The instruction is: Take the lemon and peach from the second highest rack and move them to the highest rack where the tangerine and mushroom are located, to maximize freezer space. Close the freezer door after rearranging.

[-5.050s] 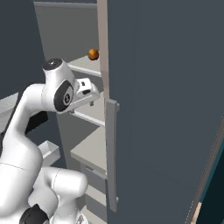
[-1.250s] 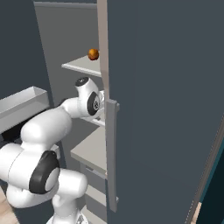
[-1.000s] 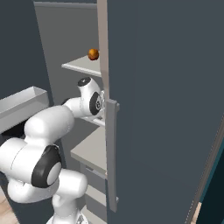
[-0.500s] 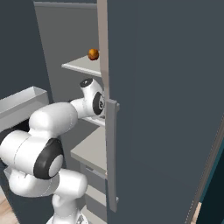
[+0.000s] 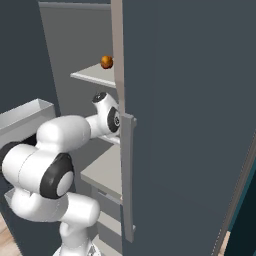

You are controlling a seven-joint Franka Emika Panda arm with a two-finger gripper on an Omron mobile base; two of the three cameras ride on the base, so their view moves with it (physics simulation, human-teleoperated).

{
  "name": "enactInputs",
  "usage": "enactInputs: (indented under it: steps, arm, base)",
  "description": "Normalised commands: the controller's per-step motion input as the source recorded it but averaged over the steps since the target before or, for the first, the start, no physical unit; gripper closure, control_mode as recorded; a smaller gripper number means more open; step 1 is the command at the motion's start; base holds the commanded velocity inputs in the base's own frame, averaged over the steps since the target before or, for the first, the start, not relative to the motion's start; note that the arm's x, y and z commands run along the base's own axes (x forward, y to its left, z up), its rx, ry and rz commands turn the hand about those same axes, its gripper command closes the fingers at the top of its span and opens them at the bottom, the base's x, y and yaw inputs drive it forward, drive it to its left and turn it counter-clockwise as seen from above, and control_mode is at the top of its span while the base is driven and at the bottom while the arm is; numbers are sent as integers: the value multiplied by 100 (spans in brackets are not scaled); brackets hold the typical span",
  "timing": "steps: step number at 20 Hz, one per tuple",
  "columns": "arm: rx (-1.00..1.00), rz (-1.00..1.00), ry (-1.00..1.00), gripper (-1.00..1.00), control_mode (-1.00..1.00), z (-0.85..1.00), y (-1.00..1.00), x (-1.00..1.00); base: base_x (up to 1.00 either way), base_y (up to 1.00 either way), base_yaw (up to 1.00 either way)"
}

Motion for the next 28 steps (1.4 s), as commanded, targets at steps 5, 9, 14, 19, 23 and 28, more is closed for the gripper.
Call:
enactInputs:
  steps: [5,9,14,19,23,28]
  arm:
    - [0,-5,0,-100,-100,-16,-10,14]
    - [0,0,-1,-100,-100,-15,-6,21]
    - [0,0,-3,-100,-100,-12,0,22]
    - [0,0,-1,100,-100,-24,-3,9]
    - [0,0,-3,100,-100,-40,-13,0]
    - [0,0,-6,100,-100,-35,-9,-1]
  base:
    - [0,0,0]
    - [0,0,0]
    - [0,0,0]
    - [0,0,0]
    - [0,0,0]
    - [0,0,0]
